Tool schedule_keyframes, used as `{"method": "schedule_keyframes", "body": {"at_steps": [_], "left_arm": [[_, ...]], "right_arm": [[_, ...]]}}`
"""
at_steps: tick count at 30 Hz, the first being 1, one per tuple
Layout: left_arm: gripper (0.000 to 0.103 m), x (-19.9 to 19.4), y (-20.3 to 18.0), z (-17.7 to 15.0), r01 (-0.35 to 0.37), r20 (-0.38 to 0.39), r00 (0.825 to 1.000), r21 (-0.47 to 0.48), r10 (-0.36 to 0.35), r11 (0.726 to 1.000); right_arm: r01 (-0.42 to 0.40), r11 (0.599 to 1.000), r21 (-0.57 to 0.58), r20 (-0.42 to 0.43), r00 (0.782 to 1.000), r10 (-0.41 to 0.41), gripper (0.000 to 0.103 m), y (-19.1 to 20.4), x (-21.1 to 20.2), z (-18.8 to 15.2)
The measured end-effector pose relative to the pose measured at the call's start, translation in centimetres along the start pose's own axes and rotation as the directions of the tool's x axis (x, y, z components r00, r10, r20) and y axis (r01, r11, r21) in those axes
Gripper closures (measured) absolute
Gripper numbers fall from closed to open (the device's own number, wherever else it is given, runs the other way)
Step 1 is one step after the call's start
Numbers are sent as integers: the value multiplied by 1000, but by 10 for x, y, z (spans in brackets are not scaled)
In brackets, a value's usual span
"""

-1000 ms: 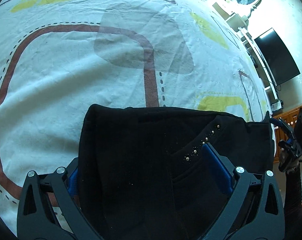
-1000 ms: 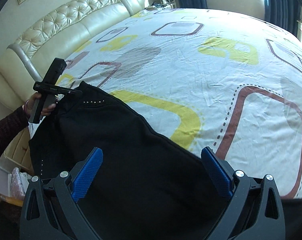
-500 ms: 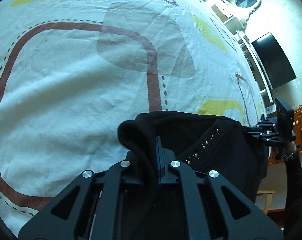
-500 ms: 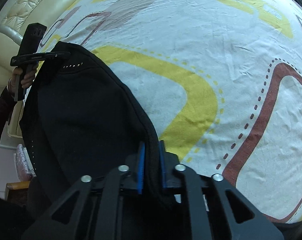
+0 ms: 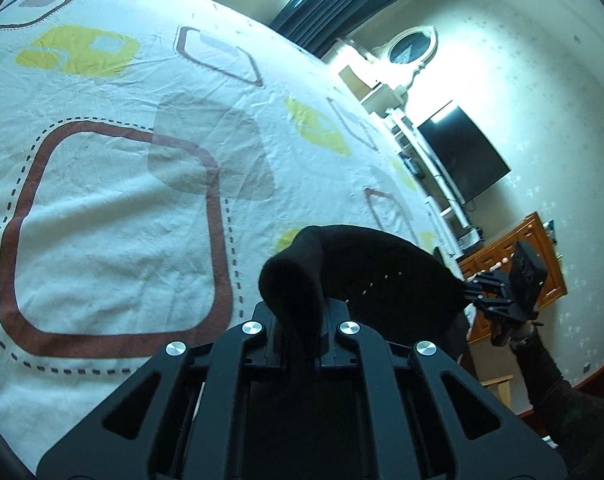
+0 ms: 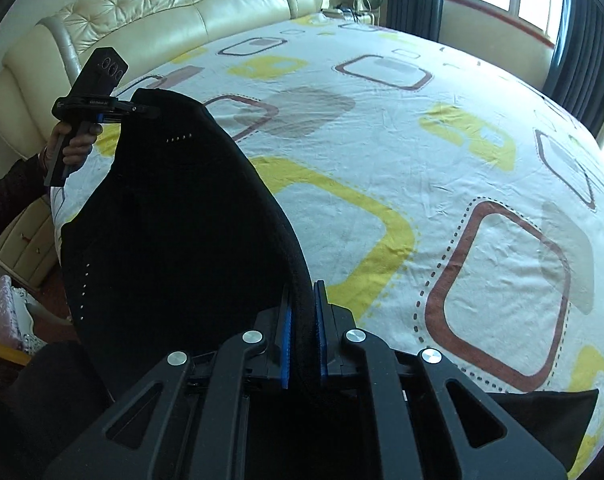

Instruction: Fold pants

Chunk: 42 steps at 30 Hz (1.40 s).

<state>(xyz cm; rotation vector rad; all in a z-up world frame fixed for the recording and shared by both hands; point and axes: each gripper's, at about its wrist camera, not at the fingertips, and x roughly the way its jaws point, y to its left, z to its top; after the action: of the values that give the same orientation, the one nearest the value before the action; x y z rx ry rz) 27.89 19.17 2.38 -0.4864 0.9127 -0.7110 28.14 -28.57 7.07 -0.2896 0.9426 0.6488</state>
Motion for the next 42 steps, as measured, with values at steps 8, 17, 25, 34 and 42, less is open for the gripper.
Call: {"method": "schedule_keyframes", "body": {"at_steps": [8, 17, 25, 34, 42], "left_arm": [[89, -59, -26, -89, 47, 26, 999, 8, -47, 999], [77, -64, 7, -198, -122, -115, 988, -165, 104, 979], [53, -102, 3, -226, -193, 2, 979, -298, 203, 935], [53, -104, -32, -233, -139, 101, 975, -428, 200, 893], [53, -88, -27, -256, -220, 64, 947, -586, 315, 780]], "right_arm": [[98, 989, -109, 33, 995, -95, 92, 76, -17, -89], [62, 997, -39, -48, 997, -64, 56, 109, 6, -156], [-56, 979, 198, -6, 998, 58, 35, 90, -29, -170], [-173, 871, 460, 33, 983, 178, 35, 64, -30, -192], [-167, 871, 462, 31, 984, 173, 35, 66, -25, -194]]}}
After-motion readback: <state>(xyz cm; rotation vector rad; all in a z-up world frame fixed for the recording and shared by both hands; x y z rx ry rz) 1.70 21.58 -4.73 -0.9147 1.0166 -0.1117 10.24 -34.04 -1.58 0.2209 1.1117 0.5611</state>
